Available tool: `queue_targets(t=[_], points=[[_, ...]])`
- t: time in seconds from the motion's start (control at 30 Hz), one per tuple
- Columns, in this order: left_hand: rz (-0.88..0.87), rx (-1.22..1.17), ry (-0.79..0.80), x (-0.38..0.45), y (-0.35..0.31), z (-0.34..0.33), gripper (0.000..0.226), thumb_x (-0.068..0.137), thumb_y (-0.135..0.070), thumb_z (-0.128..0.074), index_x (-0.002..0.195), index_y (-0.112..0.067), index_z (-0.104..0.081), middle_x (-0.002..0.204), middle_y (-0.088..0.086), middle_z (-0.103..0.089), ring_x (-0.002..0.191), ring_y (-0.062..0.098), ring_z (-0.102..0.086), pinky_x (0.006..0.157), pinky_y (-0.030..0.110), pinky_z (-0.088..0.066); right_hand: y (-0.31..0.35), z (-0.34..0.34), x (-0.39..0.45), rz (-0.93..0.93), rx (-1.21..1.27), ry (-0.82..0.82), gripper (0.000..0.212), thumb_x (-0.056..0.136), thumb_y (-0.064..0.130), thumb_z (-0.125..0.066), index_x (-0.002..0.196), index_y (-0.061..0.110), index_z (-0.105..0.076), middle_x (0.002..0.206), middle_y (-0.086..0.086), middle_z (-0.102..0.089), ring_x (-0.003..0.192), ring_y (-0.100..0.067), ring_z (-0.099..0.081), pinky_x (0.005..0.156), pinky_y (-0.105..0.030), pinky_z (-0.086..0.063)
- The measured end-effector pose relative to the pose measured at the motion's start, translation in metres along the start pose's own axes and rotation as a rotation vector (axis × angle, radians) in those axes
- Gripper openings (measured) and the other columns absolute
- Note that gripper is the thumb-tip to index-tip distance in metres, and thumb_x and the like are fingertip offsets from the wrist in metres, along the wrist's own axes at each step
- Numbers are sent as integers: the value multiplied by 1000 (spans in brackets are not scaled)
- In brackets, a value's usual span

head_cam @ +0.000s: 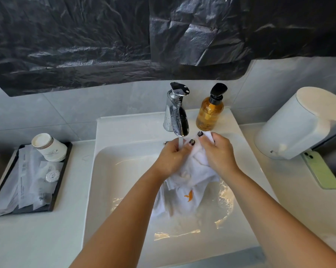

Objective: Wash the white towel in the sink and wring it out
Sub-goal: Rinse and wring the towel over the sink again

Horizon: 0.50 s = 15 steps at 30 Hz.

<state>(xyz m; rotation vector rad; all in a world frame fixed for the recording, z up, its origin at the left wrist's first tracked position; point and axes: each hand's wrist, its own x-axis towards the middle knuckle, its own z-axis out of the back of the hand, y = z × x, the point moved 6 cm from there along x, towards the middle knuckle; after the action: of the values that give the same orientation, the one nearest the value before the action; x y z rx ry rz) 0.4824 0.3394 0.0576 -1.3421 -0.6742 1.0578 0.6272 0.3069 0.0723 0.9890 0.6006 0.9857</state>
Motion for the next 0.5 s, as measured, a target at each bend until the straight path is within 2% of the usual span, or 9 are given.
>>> queue_targets(t=[0.07, 0.13, 0.2, 0.23, 0.27, 0.33, 0.4, 0.43, 0.5], points=[[-3, 15, -36, 3, 0, -7, 39, 101, -21, -53, 63, -21, -44, 53, -14, -41, 50, 3, -37, 55, 24, -34, 2, -1, 2, -84, 43, 16, 35, 94, 26, -58, 64, 10, -49, 59, 0, -46, 61, -16, -41, 57, -29, -31], [34, -22, -150, 7, 1, -4, 37, 100, -24, -55, 64, -19, -45, 57, -9, -44, 54, 7, -39, 57, 28, -35, -4, -5, 4, -254, 188, 28, 29, 93, 27, -59, 67, 14, -56, 65, -3, -56, 64, -18, -49, 62, -30, -37], [50, -39, -294, 7, 2, 5, 33, 96, -25, -59, 67, -17, -45, 61, -4, -47, 56, 10, -39, 56, 27, -36, -15, -18, 0, -444, 360, 135, 19, 90, 25, -63, 75, 14, -64, 70, -6, -62, 64, -19, -55, 61, -30, -41], [22, -59, -358, 5, 3, 12, 31, 94, -22, -58, 67, -18, -43, 61, -3, -45, 58, 10, -37, 57, 27, -35, -18, -25, -5, -481, 373, 219, 17, 89, 22, -64, 74, 14, -64, 65, -4, -59, 60, -18, -52, 57, -29, -37], [-14, -79, -404, 5, 7, 18, 31, 94, -19, -55, 66, -19, -42, 63, -4, -43, 60, 11, -37, 61, 28, -35, -22, -31, -10, -472, 310, 302, 19, 88, 19, -64, 69, 15, -63, 59, -2, -53, 56, -17, -47, 54, -27, -33], [-59, -96, -463, 3, 15, 29, 29, 95, -19, -55, 66, -20, -48, 71, -3, -48, 73, 14, -47, 71, 31, -38, -29, -39, -16, -406, 119, 385, 22, 87, 19, -65, 68, 8, -63, 63, -4, -47, 62, -16, -44, 59, -29, -32], [-70, -85, -558, -2, 23, 37, 22, 96, -22, -60, 75, -18, -62, 91, 1, -59, 94, 20, -57, 82, 28, -46, -28, -37, -16, -341, 35, 301, 29, 86, 26, -68, 73, 0, -64, 67, -4, -49, 68, -15, -44, 64, -29, -34], [-53, -96, -637, -6, 27, 42, 16, 96, -23, -61, 83, -14, -66, 99, 4, -59, 98, 20, -58, 82, 22, -47, -21, -34, -15, -307, 42, 214, 30, 86, 28, -70, 72, 2, -64, 65, -2, -49, 65, -15, -44, 62, -29, -34], [48, -198, -776, -21, 35, 46, 14, 95, -24, -65, 98, -11, -62, 101, 3, -56, 89, 15, -59, 78, 18, -48, -5, -30, -13, -257, 128, 87, 22, 85, 25, -72, 71, 9, -67, 60, 4, -55, 62, -13, -49, 60, -25, -39]])
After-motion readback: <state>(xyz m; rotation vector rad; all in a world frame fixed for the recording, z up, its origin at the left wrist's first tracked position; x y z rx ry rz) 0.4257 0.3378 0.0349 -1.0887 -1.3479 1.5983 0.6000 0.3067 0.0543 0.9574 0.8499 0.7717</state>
